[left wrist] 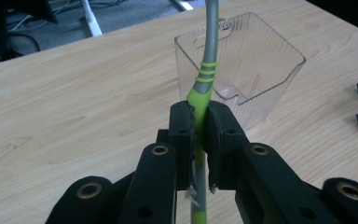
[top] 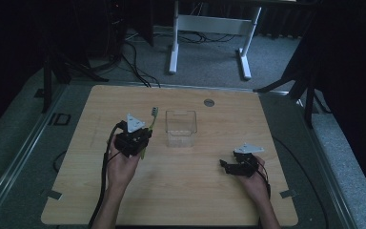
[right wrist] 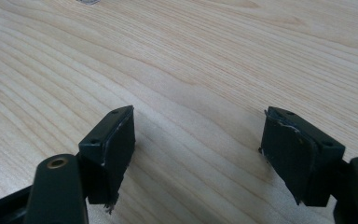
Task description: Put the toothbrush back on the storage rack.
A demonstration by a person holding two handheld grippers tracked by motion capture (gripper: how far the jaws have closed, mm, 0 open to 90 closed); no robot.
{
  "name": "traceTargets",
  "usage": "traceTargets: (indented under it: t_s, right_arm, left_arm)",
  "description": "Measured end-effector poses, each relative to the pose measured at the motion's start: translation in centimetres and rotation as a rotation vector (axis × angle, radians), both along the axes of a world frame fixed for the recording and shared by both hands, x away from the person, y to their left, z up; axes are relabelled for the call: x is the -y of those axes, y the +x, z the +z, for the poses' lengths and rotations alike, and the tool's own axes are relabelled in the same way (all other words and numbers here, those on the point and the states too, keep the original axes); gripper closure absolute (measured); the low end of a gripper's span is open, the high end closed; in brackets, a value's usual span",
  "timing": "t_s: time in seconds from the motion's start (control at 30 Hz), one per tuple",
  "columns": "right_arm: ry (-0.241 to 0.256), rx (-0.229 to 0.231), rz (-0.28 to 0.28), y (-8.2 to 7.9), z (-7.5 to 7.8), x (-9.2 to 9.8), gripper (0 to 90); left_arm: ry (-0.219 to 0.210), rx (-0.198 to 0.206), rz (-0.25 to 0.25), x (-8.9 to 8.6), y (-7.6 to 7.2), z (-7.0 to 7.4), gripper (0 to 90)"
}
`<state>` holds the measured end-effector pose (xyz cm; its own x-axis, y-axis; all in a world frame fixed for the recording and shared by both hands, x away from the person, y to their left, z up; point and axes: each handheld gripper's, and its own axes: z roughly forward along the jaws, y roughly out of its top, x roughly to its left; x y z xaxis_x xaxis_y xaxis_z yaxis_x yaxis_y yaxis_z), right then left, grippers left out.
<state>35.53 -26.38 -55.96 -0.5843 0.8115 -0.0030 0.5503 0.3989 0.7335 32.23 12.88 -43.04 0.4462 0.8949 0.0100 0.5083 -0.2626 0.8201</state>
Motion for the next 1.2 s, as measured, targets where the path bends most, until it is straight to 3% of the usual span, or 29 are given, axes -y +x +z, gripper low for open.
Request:
traceTargets:
  t_s: [1.2]
  right_arm:
    - [-0.001, 0.001, 0.0, 0.0, 0.0, 0.0, 25.8]
  left_arm:
    - [-0.076, 0.098, -0.056, 0.1, 1.1, 1.6, 81.2]
